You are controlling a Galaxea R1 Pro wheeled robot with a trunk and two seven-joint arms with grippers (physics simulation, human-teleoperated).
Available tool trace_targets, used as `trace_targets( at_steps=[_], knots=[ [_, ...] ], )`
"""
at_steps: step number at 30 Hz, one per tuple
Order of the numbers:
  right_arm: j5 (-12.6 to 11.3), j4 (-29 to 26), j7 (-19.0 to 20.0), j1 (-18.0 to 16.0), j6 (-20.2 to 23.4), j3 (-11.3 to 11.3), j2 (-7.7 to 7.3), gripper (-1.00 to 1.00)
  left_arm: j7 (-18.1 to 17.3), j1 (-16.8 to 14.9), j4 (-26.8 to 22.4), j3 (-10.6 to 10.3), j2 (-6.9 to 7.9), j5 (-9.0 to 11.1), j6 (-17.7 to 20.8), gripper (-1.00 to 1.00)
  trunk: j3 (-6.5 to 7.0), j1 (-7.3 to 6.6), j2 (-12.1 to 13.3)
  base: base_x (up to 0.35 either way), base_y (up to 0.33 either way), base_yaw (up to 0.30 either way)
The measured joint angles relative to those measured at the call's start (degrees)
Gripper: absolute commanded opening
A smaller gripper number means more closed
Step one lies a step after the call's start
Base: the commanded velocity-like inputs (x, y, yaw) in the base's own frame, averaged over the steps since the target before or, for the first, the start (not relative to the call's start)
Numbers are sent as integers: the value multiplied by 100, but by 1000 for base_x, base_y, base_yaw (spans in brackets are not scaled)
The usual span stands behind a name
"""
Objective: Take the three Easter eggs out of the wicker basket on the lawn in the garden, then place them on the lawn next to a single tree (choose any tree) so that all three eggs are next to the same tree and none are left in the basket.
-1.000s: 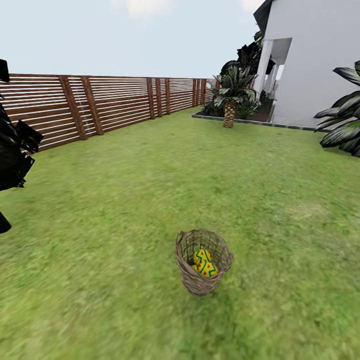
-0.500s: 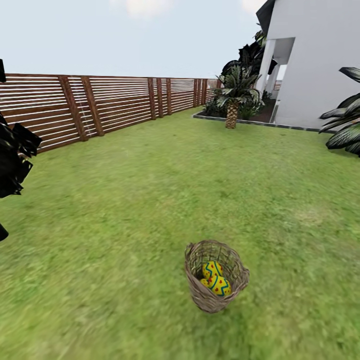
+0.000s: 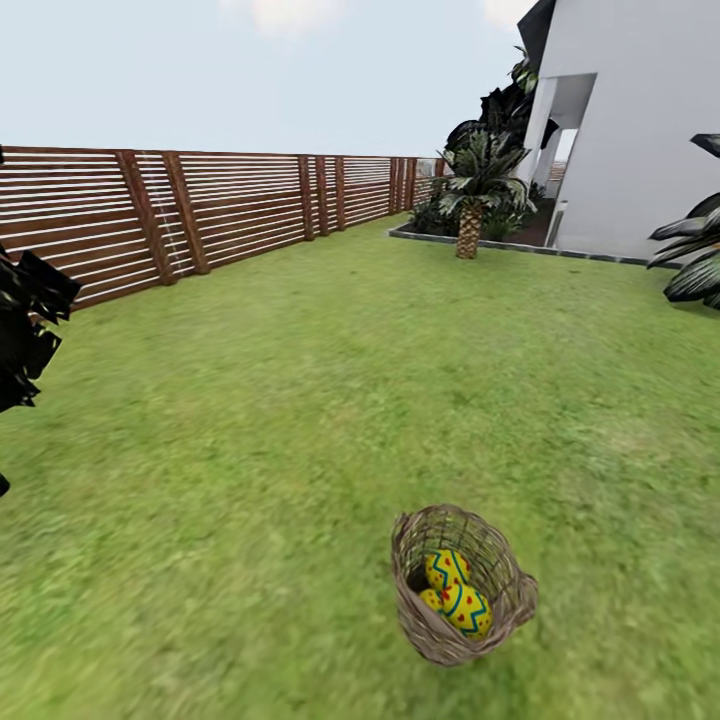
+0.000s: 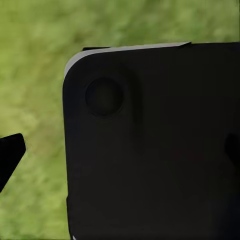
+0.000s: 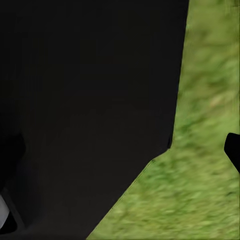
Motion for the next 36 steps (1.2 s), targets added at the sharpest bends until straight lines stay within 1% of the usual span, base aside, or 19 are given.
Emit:
trace_targets(
  at_steps=[6,14,19,30,36],
  knots=[
    [-4,3,0,0,3,-2,-6,100,-1,1,0,0,0,0,-1,100,0,1,0,227,52,0],
    [-3,4,0,0,-4,-2,-11,100,-1,0,0,0,0,0,-1,100,0,2,0,81,17,0],
    [0,4,0,0,-4,-2,-12,100,0,0,-1,0,0,0,-2,100,0,1,0,181,112,-42],
    [3,6,2,0,-3,6,-14,100,0,0,-1,0,0,0,-1,100,21,0,0,239,176,-221],
    [3,8,1,0,-3,6,-14,100,-1,2,-4,0,0,0,-2,100,36,2,0,108,90,-264]
  ],
)
